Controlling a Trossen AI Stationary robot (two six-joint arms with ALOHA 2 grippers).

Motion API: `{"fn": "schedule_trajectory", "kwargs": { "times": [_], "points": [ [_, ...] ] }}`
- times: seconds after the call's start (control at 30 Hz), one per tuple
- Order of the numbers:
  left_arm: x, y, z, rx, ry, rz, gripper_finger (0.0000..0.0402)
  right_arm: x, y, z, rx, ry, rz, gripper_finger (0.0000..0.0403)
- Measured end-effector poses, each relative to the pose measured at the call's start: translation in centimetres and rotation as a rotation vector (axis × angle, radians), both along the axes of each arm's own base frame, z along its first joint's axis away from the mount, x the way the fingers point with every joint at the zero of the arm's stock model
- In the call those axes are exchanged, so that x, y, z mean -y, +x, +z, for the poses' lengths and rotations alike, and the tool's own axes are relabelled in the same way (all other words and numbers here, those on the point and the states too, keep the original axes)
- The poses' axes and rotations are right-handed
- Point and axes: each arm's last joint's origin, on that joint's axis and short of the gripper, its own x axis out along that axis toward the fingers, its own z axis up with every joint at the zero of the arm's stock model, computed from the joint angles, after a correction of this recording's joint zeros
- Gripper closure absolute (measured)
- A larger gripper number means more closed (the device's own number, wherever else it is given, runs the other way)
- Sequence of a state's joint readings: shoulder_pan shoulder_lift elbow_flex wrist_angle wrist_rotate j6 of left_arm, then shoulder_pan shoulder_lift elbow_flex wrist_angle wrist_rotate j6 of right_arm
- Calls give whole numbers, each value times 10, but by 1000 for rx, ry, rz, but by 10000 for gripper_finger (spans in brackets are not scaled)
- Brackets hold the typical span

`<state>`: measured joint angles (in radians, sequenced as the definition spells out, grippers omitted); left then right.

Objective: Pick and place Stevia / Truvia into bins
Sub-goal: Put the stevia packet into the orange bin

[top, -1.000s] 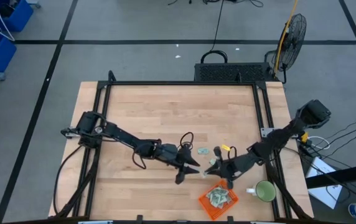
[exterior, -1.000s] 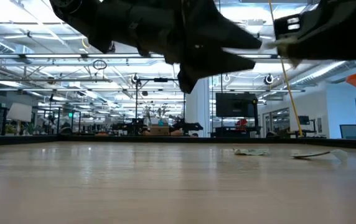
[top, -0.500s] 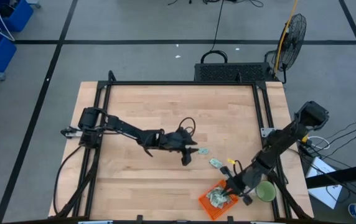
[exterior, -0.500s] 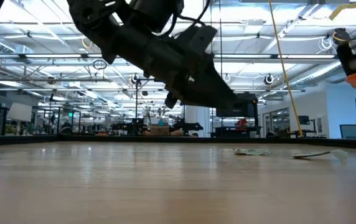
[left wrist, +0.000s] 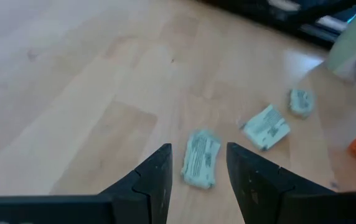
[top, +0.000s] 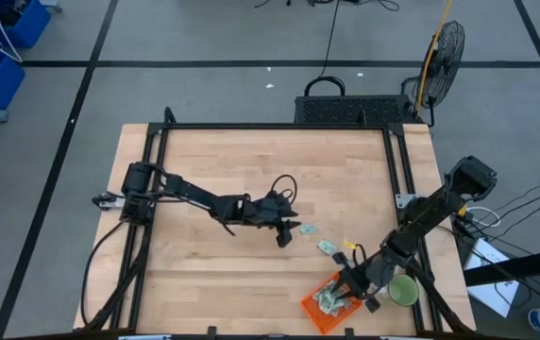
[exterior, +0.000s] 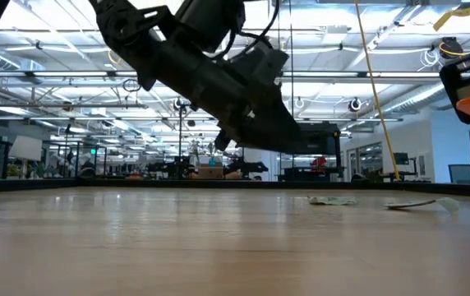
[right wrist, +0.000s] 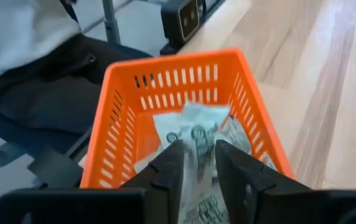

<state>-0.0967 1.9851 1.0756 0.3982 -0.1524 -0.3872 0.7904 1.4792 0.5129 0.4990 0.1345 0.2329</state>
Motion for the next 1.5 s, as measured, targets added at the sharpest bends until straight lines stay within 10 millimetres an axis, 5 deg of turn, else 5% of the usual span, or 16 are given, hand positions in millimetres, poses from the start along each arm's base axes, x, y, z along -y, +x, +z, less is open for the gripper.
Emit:
{"fn": "schedule_trajectory", "kwargs": {
  "times": [0.2, 0.43, 0.77, 1.23, 1.5],
  "points": [
    [-2, 4, -23, -20, -24, 29, 245, 2, 2, 13, 128, -39, 54, 303],
    [-5, 5, -25, -17, -35, 33, 245, 21, 1, 56, 387, -115, 80, 306],
    [-1, 6, -30, -4, -49, 51, 245, 64, 3, 90, 572, -385, -260, 301],
    [2, 12, -60, 15, -71, 55, 249, 77, 7, 88, 509, -360, -346, 301],
    [5, 11, -61, 10, -49, 22, 324, 77, 7, 89, 510, -359, -346, 300]
  ]
}}
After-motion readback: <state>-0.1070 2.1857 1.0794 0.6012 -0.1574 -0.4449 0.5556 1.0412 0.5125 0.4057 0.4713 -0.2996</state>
